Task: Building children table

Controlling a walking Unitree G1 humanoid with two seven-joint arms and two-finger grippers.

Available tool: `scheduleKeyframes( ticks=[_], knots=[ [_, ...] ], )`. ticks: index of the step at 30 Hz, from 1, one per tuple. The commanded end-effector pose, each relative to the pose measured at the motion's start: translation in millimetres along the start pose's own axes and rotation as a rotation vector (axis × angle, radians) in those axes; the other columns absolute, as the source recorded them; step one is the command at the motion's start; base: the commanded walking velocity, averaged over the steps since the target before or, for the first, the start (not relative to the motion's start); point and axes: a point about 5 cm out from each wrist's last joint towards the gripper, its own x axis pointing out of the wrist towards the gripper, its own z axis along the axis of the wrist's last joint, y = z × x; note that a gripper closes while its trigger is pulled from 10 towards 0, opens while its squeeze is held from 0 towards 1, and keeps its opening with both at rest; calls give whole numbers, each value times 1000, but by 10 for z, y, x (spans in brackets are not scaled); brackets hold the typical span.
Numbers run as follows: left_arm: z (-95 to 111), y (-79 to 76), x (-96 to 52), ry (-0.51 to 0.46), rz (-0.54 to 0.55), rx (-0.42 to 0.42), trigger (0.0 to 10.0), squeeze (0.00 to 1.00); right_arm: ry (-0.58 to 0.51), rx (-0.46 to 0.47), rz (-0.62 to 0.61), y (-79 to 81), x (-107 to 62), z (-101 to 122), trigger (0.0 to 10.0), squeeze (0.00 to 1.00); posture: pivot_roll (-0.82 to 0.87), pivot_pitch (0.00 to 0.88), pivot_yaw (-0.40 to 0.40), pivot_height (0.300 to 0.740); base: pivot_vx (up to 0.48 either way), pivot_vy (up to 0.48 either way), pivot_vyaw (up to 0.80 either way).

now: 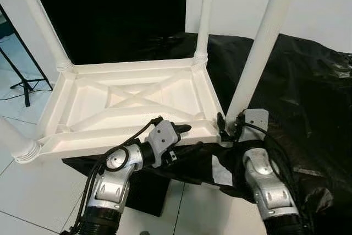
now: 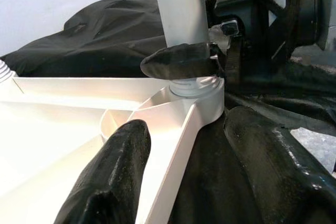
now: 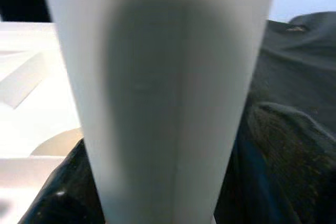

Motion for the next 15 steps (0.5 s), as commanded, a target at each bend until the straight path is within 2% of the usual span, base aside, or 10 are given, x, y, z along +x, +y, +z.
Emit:
scheduleKeyframes(
  ticks=[1,3,5,7,8,12,14,15],
  knots=[
    [-20,27,-4,11,93,-4,10000,0,10,-29,24,-90,-22,-41,10000,0,-24,0,-18,740,0,0,0],
    [-20,27,-4,11,93,-4,10000,0,10,-29,24,-90,-22,-41,10000,0,-24,0,-18,740,0,0,0],
    [-25,29,-17,13,96,-4,10000,0,-2,-50,64,-170,12,-28,10000,0,-13,0,-24,740,0,0,0],
    [-23,26,-21,13,101,-6,10000,0,-34,-65,159,-228,74,9,10000,0,-11,0,-23,740,0,0,0],
    [-23,26,-21,13,101,-6,10000,0,-34,-65,159,-228,74,9,10000,0,-11,0,-23,740,0,0,0],
    [-22,-3,-19,13,91,-9,10000,0,-45,-61,365,-223,162,38,10000,0,-8,0,-21,740,0,0,0],
    [-22,-3,-19,13,91,-9,10000,0,-45,-61,365,-223,162,38,10000,0,-8,0,-21,740,0,0,0],
    [-22,-2,-19,14,88,-8,10000,0,-40,-67,414,-222,191,35,10000,0,-5,0,-23,740,0,0,0]
  ],
)
